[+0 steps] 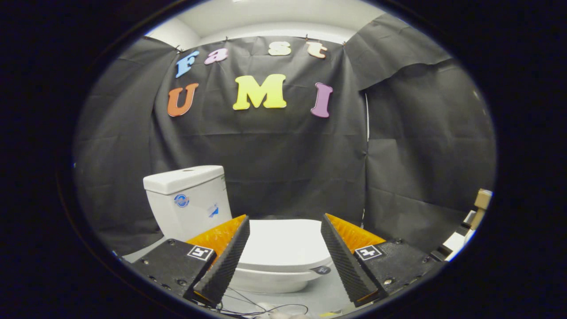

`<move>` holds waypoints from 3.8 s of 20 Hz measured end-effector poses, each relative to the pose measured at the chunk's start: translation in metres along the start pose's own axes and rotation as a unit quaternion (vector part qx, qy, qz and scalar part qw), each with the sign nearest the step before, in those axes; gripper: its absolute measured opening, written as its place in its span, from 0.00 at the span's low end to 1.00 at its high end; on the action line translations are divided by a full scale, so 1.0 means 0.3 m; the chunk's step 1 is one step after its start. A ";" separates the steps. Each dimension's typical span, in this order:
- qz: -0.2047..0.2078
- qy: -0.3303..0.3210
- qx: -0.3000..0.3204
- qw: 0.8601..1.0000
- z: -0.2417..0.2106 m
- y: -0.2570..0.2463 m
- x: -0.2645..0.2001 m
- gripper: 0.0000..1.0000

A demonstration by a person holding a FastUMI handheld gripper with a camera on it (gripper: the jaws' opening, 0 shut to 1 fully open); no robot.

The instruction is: Open the toilet lid.

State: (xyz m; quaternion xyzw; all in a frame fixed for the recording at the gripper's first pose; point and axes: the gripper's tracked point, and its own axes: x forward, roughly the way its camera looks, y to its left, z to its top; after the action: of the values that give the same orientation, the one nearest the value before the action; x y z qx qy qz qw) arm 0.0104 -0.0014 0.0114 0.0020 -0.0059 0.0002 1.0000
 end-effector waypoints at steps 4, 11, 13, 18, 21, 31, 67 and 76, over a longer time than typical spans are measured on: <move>0.005 0.005 0.006 1.000 -0.005 -0.001 0.031 1.00; -0.003 0.019 0.033 0.999 -0.026 -0.117 0.176 1.00; -0.004 0.032 0.045 0.998 -0.059 -0.170 0.231 1.00; -0.005 0.096 0.107 0.990 -0.219 -0.322 0.357 1.00; -0.006 0.144 0.176 0.974 -0.362 -0.418 0.389 1.00; -0.001 0.260 0.361 0.896 -0.784 -0.497 0.445 0.99; 0.024 0.296 0.542 0.786 -0.861 -0.415 0.526 0.07; 0.023 0.289 0.517 0.806 -0.788 -0.405 0.533 0.07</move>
State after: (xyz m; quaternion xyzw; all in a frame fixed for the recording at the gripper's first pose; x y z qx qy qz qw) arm 0.1730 -0.1220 -0.2236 0.5181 0.2842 0.0269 0.8063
